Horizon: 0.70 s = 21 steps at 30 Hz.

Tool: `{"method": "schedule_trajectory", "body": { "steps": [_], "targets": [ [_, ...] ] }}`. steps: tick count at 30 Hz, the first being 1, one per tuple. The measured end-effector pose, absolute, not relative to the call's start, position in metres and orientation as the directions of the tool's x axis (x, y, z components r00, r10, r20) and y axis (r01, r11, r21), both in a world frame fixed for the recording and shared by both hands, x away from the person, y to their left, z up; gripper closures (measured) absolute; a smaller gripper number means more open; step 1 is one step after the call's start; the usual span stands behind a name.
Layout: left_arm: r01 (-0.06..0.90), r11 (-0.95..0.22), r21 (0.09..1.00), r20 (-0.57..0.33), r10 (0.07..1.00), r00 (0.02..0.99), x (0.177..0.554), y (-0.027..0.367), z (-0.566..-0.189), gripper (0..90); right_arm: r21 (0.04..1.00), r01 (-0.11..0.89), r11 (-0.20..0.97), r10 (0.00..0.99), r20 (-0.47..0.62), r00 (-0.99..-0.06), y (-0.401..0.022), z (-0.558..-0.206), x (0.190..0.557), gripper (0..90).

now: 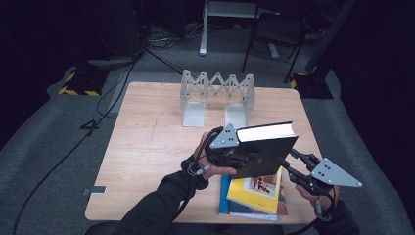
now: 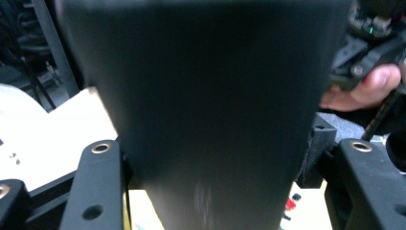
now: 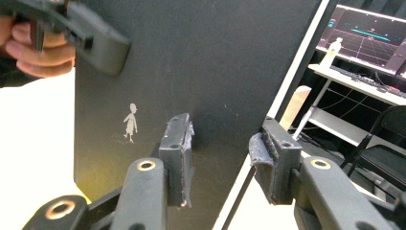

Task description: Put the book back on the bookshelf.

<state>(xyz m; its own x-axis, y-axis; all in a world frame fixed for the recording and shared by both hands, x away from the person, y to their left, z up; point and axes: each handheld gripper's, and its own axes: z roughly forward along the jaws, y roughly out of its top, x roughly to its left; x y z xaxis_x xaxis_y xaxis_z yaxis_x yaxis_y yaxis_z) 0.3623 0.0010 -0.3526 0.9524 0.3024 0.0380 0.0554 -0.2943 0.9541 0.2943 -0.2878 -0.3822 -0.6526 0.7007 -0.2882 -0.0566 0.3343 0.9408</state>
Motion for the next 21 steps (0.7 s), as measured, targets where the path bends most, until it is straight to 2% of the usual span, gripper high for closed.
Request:
{"method": "schedule_trajectory", "body": {
  "steps": [6, 15, 18, 21],
  "targets": [
    [0.061, -0.271, 0.961, 0.02, 0.287, 0.958, 0.3657, -0.0022, -0.3459, 41.0, 0.94, -0.056, 0.337, 0.701, -0.29, -0.651, -0.2873, -0.3821, 0.2945, 58.1],
    [0.066, -0.28, 0.958, 0.007, 0.252, 0.968, 0.3661, -0.0027, -0.3436, 47.2, 0.942, -0.051, 0.332, 0.697, -0.282, -0.659, -0.2883, -0.3821, 0.2957, 54.7],
    [0.067, -0.274, 0.959, 0.005, 0.254, 0.967, 0.3652, -0.0016, -0.344, 49.0, 0.944, -0.051, 0.327, 0.685, -0.274, -0.675, -0.2889, -0.3824, 0.2951, 48.1],
    [0.059, -0.279, 0.958, 0.016, 0.259, 0.966, 0.3612, -0.0017, -0.3433, 50.5, 0.945, -0.032, 0.326, 0.693, -0.262, -0.672, -0.293, -0.3847, 0.2945, 37.6]
  ]
}}
